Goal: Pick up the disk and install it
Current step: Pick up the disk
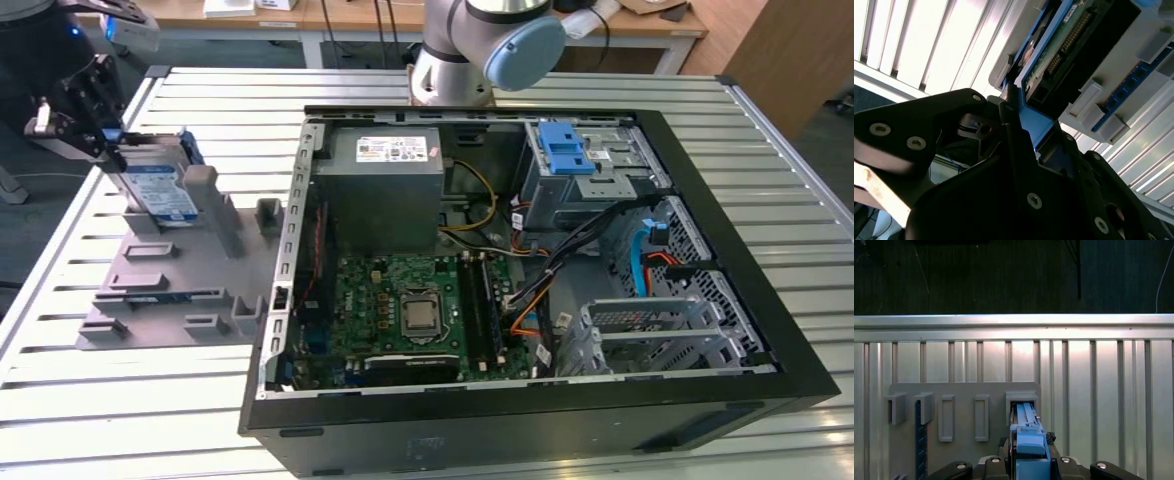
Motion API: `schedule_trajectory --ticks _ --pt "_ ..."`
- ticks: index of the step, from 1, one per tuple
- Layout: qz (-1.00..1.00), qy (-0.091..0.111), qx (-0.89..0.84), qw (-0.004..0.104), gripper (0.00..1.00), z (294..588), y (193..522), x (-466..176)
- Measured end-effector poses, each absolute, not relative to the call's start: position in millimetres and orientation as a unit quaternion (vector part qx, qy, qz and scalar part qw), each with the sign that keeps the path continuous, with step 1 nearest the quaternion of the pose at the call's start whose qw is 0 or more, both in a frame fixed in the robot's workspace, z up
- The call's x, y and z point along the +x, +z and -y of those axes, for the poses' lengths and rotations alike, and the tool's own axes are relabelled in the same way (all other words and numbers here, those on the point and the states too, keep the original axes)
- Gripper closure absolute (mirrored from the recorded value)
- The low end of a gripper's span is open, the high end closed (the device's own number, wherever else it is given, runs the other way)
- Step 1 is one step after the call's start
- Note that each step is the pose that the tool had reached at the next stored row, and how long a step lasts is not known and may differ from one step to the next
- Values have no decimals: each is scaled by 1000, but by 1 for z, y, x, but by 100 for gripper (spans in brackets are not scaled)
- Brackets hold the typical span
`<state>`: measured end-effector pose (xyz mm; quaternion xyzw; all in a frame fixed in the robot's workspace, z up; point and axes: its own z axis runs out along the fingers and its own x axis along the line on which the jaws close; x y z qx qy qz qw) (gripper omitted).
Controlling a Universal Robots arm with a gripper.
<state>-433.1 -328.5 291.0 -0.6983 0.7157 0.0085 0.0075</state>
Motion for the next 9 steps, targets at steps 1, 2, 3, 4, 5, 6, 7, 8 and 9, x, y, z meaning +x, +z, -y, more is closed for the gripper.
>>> schedule_trajectory --ticks 1,2,3,4,5,6,7,8,9 --pt "-716 9 -698 8 64 328 292 -433" --pt "-716 8 -698 8 64 328 293 -433" --pt "-716 9 -698 7 64 328 294 -433" --pt "-716 9 -698 7 64 328 295 -433" --pt "-716 8 -698 8 64 328 296 -433" --pt "-716 9 -698 7 64 328 297 -433" --pt "-716 9 -698 7 64 328 299 -433" --pt "-716 9 -698 7 64 328 300 -433" --pt "-716 9 -698 7 64 328 301 -433"
